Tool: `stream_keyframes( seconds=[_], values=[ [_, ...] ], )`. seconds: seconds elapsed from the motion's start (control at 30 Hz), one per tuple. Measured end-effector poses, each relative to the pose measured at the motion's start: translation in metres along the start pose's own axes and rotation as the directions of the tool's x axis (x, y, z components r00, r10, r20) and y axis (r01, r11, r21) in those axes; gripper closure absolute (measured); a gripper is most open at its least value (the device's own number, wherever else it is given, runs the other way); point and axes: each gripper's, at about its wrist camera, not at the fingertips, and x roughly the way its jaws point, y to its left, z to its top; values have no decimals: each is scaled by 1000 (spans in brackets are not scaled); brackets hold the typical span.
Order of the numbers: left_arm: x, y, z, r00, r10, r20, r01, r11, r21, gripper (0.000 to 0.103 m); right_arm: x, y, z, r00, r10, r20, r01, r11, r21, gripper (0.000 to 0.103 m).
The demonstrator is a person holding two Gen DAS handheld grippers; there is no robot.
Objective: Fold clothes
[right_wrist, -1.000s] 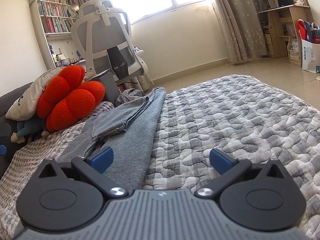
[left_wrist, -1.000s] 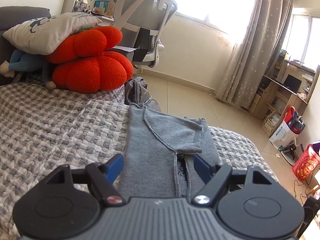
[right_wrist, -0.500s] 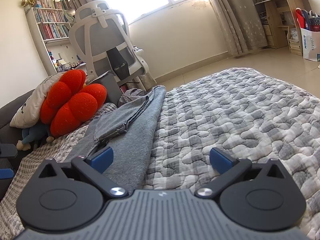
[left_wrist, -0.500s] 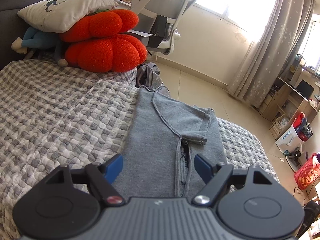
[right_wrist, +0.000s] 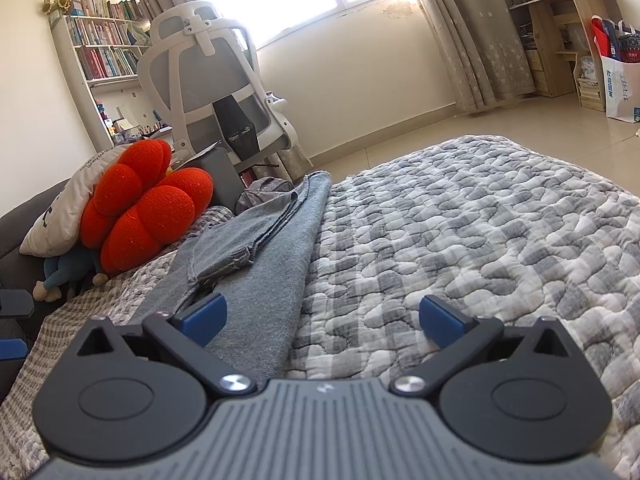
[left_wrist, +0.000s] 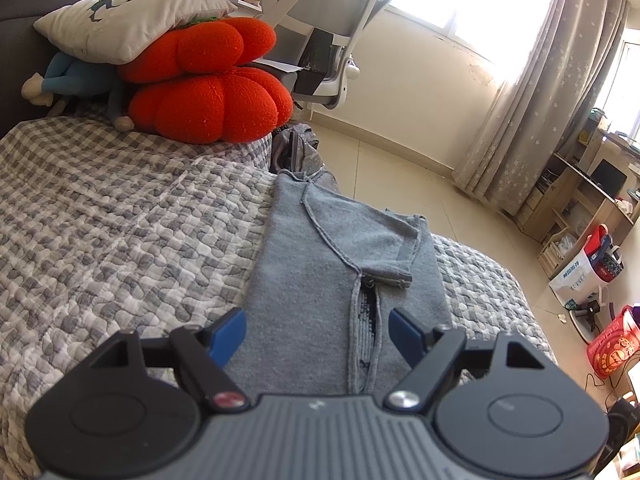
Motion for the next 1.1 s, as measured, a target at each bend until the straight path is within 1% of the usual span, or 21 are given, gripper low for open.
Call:
stream_keyframes(
  seconds=[0.33, 1.1],
  values=[
    [1, -1, -1, 1000, 0, -1, 0, 1000, -2, 24, -1, -2, 0, 1000, 7, 3, -7, 1000, 8, 0],
    [0, 1, 0, 1000, -1, -2, 1, 1000, -21, 24, -1, 1, 1, 1000, -4, -4, 4, 1000, -7, 0]
  ],
)
